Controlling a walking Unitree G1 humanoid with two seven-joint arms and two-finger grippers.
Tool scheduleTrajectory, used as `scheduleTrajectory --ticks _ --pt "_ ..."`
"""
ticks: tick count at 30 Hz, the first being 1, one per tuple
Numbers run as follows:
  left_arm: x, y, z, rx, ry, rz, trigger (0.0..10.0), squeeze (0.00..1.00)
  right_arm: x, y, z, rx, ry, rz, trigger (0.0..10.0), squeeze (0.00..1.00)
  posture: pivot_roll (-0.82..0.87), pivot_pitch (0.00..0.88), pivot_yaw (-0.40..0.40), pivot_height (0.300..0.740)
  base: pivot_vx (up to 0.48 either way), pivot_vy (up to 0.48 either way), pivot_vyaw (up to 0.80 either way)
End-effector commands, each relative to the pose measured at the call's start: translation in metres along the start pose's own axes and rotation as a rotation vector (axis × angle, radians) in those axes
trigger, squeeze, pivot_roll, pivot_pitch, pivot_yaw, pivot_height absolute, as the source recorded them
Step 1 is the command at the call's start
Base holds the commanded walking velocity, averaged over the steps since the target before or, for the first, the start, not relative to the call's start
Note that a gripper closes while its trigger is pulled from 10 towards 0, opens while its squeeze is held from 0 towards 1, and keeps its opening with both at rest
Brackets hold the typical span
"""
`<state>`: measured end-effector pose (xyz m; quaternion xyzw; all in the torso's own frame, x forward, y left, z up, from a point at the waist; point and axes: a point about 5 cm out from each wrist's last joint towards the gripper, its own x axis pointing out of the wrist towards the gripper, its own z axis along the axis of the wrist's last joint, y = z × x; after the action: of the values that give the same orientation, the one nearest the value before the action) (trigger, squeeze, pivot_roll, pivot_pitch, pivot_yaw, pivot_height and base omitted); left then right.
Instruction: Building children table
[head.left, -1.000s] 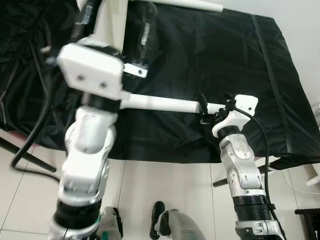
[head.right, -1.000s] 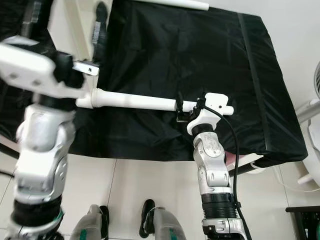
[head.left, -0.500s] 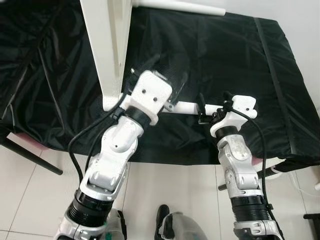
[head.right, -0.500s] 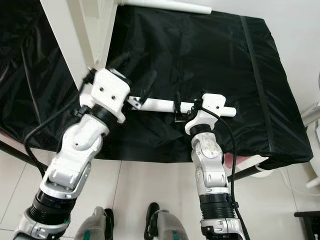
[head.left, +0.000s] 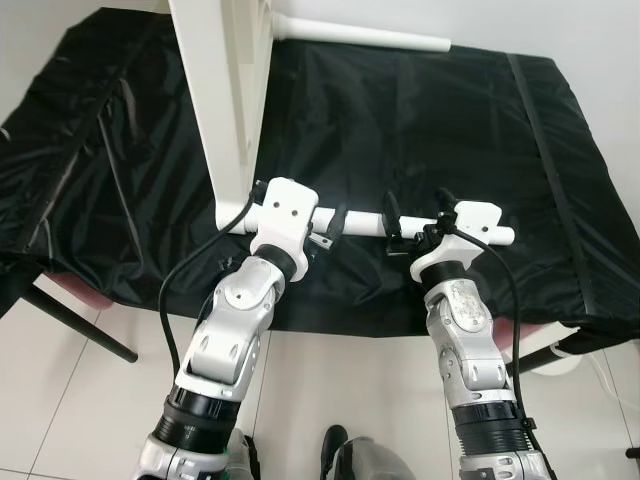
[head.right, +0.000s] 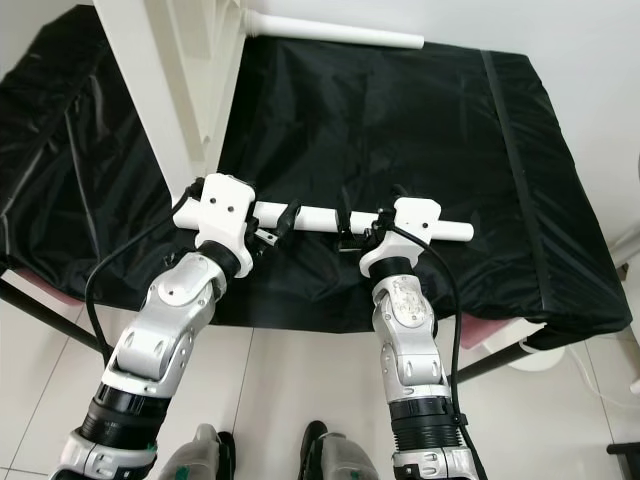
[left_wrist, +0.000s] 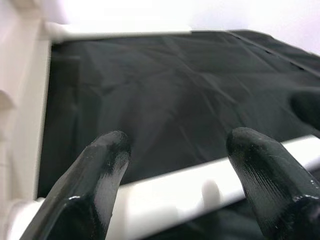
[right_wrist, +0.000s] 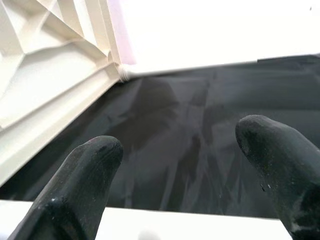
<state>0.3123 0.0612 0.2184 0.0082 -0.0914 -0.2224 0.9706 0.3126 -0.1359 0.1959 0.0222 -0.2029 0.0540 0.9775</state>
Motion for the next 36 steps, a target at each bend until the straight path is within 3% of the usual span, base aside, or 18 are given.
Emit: scheduleTrajectory --ticks 1,2,5,8,9,10,11,16,24,29,31,36 --pt "0.001 0.006 -0.005 -0.048 0.033 0.061 10.0 0.00 -0.002 -0.003 0.001 -0.009 -0.018 -0.016 10.0 1.00 0.10 0.097 -0.015 0.740 0.000 0.000 0.00" --pt "0.005 0.009 -0.007 -0.112 0.046 0.067 10.0 0.00 -0.001 -0.004 0.003 -0.023 -0.028 -0.028 10.0 1.00 0.09 0.083 -0.012 0.740 0.000 0.000 0.00" --pt "0.009 0.015 -0.012 -0.165 0.070 0.065 10.0 0.00 0.000 -0.006 0.004 -0.042 -0.034 -0.050 10.0 1.00 0.08 0.065 -0.005 0.740 0.000 0.000 0.00" --pt "0.012 0.017 -0.016 -0.167 0.091 0.072 10.0 0.00 0.001 -0.008 0.004 -0.052 -0.034 -0.062 10.0 1.00 0.07 0.059 -0.004 0.740 0.000 0.000 0.00" --pt "0.016 0.021 -0.020 -0.149 0.108 0.083 10.0 0.00 0.002 -0.010 0.003 -0.076 -0.028 -0.086 10.0 0.81 0.07 0.053 -0.003 0.740 0.000 0.000 0.00" --pt "0.016 0.021 -0.020 -0.149 0.108 0.083 10.0 0.00 0.002 -0.010 0.003 -0.076 -0.028 -0.086 10.0 0.81 0.07 0.053 -0.003 0.740 0.000 0.000 0.00" --pt "0.018 0.023 -0.023 -0.143 0.125 0.088 10.0 0.00 0.002 -0.012 0.003 -0.077 -0.031 -0.092 10.0 0.00 0.06 0.036 0.002 0.740 0.000 0.000 0.00" --pt "0.024 0.021 -0.030 -0.154 0.174 0.072 10.0 0.00 0.005 -0.014 0.003 -0.060 -0.048 -0.107 10.0 0.00 0.06 0.019 0.006 0.740 0.000 0.000 0.00" --pt "0.024 0.015 -0.032 -0.184 0.166 0.003 10.0 0.00 0.006 -0.016 0.001 -0.064 -0.035 -0.142 10.0 0.00 0.07 0.020 -0.009 0.740 0.000 0.000 0.00" --pt "0.025 0.027 -0.032 -0.231 0.137 0.005 10.0 0.00 0.009 -0.019 0.001 -0.079 -0.021 -0.174 10.0 0.00 0.05 0.033 -0.012 0.740 0.000 0.000 0.00" --pt "0.029 0.033 -0.029 -0.237 0.131 0.041 10.0 0.00 0.011 -0.018 0.007 -0.105 -0.052 -0.128 10.0 0.00 0.04 0.037 -0.014 0.740 0.000 0.000 0.00" --pt "0.031 0.028 -0.026 -0.243 0.101 0.032 10.0 0.00 0.012 -0.019 0.013 -0.116 -0.087 -0.118 10.0 0.00 0.05 0.037 -0.010 0.740 0.000 0.000 0.00"
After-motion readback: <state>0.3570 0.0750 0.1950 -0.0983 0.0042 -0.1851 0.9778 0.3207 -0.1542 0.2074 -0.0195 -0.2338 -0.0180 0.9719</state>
